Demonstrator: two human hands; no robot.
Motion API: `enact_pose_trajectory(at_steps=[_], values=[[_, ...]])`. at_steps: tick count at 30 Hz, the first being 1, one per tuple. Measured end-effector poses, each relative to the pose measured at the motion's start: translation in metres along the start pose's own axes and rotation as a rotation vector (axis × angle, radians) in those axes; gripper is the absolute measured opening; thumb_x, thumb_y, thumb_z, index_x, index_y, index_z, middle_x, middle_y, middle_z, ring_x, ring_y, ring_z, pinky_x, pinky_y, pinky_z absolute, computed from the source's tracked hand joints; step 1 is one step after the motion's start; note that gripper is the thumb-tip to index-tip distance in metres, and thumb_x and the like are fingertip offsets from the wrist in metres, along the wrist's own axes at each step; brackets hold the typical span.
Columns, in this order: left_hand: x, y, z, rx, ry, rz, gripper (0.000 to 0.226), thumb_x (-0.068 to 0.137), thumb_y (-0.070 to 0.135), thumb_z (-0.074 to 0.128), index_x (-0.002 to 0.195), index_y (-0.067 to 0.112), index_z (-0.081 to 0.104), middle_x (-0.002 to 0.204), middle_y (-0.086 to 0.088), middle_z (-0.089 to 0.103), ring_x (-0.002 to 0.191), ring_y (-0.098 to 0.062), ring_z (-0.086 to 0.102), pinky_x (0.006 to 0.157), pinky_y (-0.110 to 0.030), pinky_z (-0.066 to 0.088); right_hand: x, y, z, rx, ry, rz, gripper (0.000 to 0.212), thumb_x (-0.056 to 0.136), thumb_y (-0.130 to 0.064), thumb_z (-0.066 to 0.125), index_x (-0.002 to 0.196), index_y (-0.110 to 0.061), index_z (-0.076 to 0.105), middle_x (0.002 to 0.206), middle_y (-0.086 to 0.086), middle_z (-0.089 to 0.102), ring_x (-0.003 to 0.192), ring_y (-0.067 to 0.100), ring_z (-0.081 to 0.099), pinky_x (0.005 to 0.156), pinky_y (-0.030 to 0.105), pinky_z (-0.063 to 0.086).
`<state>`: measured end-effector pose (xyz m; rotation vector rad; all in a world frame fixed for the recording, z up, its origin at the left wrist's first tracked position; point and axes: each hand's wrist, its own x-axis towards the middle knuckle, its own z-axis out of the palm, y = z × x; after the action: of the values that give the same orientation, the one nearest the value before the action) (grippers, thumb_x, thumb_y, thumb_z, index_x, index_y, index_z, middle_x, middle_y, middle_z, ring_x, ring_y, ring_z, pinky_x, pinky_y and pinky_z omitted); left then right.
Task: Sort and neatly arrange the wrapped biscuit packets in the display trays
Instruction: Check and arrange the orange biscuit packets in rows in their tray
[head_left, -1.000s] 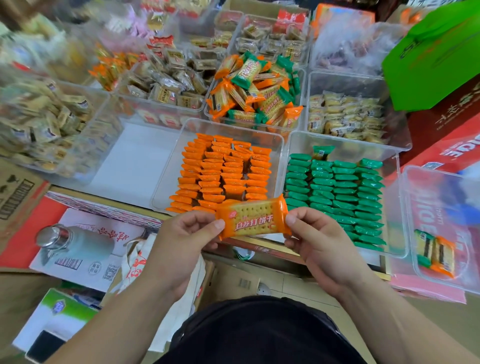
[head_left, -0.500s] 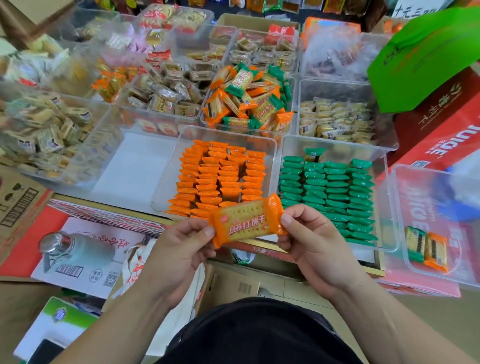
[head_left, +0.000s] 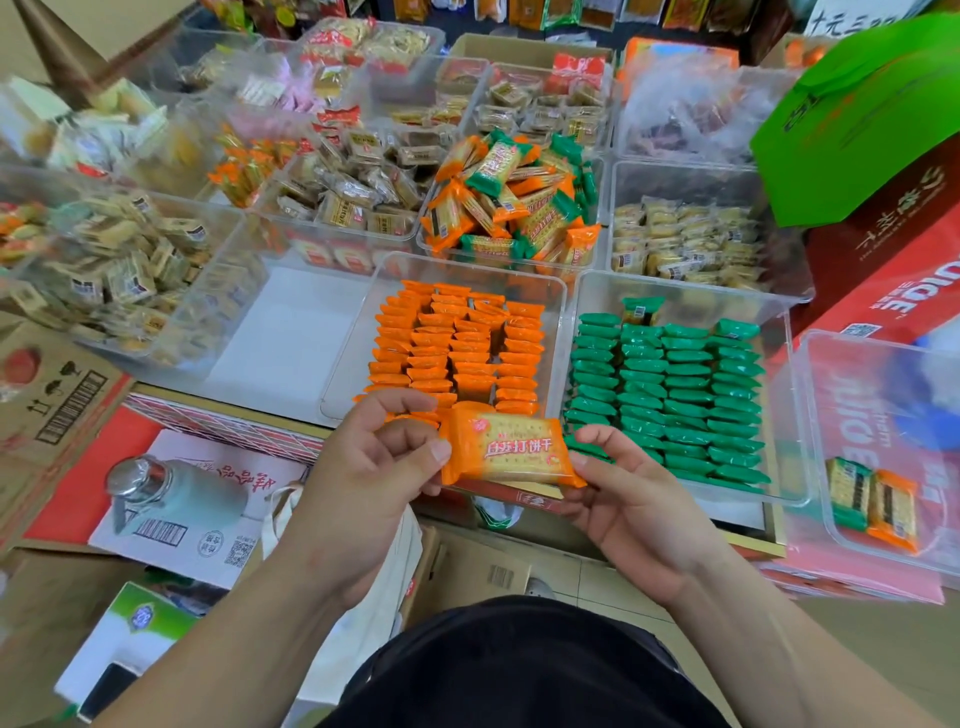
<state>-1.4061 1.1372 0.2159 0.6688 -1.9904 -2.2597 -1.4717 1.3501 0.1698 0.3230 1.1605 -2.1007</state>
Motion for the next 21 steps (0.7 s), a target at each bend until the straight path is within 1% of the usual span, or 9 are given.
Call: enact_pose_trajectory(at_steps=[2,3,6,8,10,12,14,17,21], values=[[-0.002,-0.002,-0.002,0.006,0.0,-0.023,0.033,0.096,-0.002,0.055,0.089,0.022,0.077,0.082,-0.004,0.067,0.076,-0.02,0.059,0.073,-0.032,0.051,-0.001,-0.001,0.001,0.015,-0.03,-0.026,0.014,0.083,-0.003,0.061,0.096,-0.007,0.063,0.078,0.009,0.065,0.063,0.015,0.055,0.076,0.036,0.043],[-0.002,-0.002,-0.003,-0.025,-0.011,-0.045,0.036,0.097,-0.002,0.052,0.087,0.02,0.079,0.085,-0.005,0.069,0.078,-0.021,0.06,0.075,-0.032,0.051,-0.001,-0.002,0.0,0.027,-0.029,-0.027,0.016,0.082,-0.002,0.06,0.097,-0.003,0.067,0.079,0.01,0.064,0.065,0.016,0.056,0.076,0.036,0.046],[0.0,0.0,-0.01,0.021,-0.038,-0.06,0.038,0.095,-0.008,0.053,0.093,0.019,0.08,0.086,-0.009,0.071,0.081,-0.021,0.066,0.077,-0.03,0.053,-0.001,-0.005,0.0,0.095,-0.049,-0.001,0.036,0.079,0.004,0.058,0.114,0.006,0.068,0.082,0.014,0.063,0.069,0.017,0.059,0.064,0.028,0.055],[0.003,0.001,-0.011,0.164,0.005,-0.005,0.032,0.091,-0.007,0.063,0.091,0.02,0.08,0.074,-0.006,0.071,0.07,-0.014,0.065,0.069,-0.022,0.053,0.0,-0.006,0.002,0.054,-0.045,0.016,0.041,0.076,0.004,0.065,0.117,0.007,0.067,0.083,0.014,0.066,0.069,0.017,0.062,0.063,0.025,0.057],[0.006,0.003,-0.01,0.257,0.072,0.048,0.022,0.088,-0.002,0.069,0.086,0.018,0.078,0.062,-0.005,0.067,0.057,-0.011,0.059,0.057,-0.017,0.049,0.0,-0.007,0.006,-0.072,-0.013,0.018,0.031,0.074,-0.007,0.074,0.103,0.004,0.072,0.078,0.011,0.065,0.065,0.014,0.06,0.059,0.023,0.055],[0.01,0.005,-0.009,0.32,0.095,0.038,0.017,0.089,0.007,0.071,0.076,0.016,0.077,0.057,-0.004,0.062,0.051,-0.013,0.053,0.049,-0.017,0.043,0.001,-0.007,0.012,-0.156,0.026,0.03,0.011,0.077,-0.017,0.073,0.074,-0.007,0.072,0.067,0.005,0.059,0.056,0.011,0.05,0.049,0.021,0.046],[0.014,0.006,-0.01,0.287,0.066,-0.065,0.024,0.091,0.011,0.07,0.067,0.015,0.074,0.056,-0.005,0.057,0.05,-0.016,0.048,0.046,-0.021,0.04,0.003,-0.008,0.013,-0.123,0.046,0.079,0.023,0.082,-0.019,0.07,0.061,-0.013,0.061,0.058,0.001,0.05,0.05,0.011,0.039,0.044,0.02,0.035],[0.019,0.008,-0.01,0.134,0.004,-0.233,0.033,0.091,0.011,0.069,0.058,0.016,0.069,0.056,-0.005,0.05,0.05,-0.017,0.043,0.047,-0.027,0.034,0.006,-0.009,0.011,-0.059,0.078,0.154,0.024,0.082,-0.02,0.07,0.068,-0.017,0.051,0.051,-0.003,0.035,0.043,0.008,0.028,0.038,0.019,0.026],[0.023,0.002,-0.009,0.225,0.013,-0.176,0.017,0.092,0.011,0.069,0.075,0.01,0.074,0.053,-0.004,0.051,0.048,-0.016,0.043,0.047,-0.027,0.036,0.009,-0.007,0.008,-0.202,0.131,0.088,0.017,0.084,-0.023,0.07,0.079,-0.009,0.062,0.049,0.0,0.041,0.04,0.01,0.033,0.039,0.022,0.029]])
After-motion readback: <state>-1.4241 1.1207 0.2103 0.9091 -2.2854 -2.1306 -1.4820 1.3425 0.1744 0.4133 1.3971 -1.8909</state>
